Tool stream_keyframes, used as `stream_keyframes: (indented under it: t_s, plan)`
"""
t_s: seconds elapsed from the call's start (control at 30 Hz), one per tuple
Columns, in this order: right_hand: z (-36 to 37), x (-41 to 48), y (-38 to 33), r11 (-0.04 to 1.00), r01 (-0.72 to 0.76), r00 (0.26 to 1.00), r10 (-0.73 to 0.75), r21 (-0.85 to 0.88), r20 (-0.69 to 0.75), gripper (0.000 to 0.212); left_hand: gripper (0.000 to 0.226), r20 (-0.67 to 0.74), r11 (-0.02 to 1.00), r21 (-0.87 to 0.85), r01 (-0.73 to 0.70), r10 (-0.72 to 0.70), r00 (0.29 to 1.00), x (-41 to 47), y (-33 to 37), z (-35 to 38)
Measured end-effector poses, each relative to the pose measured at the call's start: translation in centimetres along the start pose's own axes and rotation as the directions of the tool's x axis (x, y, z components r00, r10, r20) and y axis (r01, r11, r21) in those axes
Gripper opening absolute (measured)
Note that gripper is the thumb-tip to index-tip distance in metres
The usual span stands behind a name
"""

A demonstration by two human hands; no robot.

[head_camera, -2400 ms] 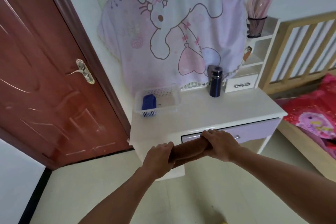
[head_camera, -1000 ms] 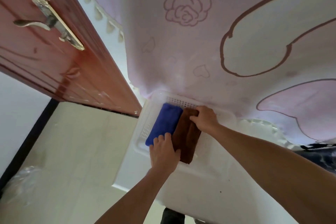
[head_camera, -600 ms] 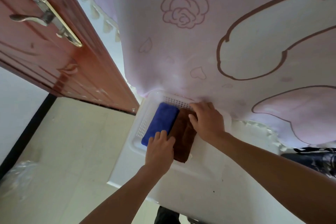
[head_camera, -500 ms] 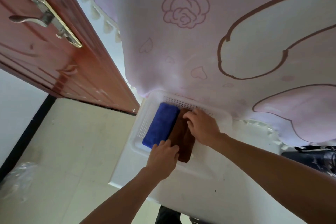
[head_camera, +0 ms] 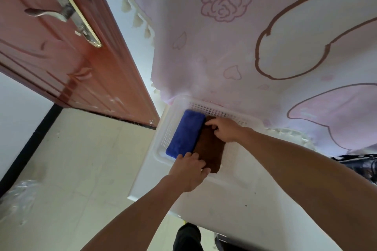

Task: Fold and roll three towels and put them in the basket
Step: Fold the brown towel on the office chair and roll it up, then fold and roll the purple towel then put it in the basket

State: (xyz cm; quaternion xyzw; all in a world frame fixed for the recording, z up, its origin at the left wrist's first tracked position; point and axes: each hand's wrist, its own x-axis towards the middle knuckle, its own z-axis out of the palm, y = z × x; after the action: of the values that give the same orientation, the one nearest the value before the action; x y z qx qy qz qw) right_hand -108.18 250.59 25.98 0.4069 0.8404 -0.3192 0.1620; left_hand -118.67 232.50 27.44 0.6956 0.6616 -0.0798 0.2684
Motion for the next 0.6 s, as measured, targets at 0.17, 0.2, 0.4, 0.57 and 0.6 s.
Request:
stream_keyframes:
  t_s: [0.17,0.2,0.4,0.57,0.6]
  plan:
    - [-3.1,-3.1,-0.8,0.992,-0.005,0.981,-0.019,-0.124,-0.193,0.032,0.034,-0.398,0.986,-0.162,0.036,-0.099,0.912,-4.6,0.6,-0.2]
    - [-3.3,-3.9,-1.6,0.987,0.031,0.977,-0.063,-0.156,-0.204,0.031,0.035,-0.43,0.981,-0.176,0.086,-0.155,0.89,-5.8,0.6,-0.3]
    - [-0.6,-8.7,-9.4,0.875,0.368,0.903,-0.417,-0.315,-0.102,0.032,0.031,-0.281,0.782,-0.34,0.523,-0.615,0.737,-16.1,1.4,1.9]
    - [6.1,-15.0,-19.1,0.628,0.66,0.723,-0.68,-0.412,0.123,0.034,0.033,-0.109,0.522,-0.371,0.768,-0.846,0.522,-30.1,3.8,6.4]
    - [7.4,-16.1,-20.8,0.571,0.704,0.68,-0.714,-0.422,0.167,0.034,0.033,-0.097,0.468,-0.375,0.8,-0.878,0.468,-32.5,4.4,7.2]
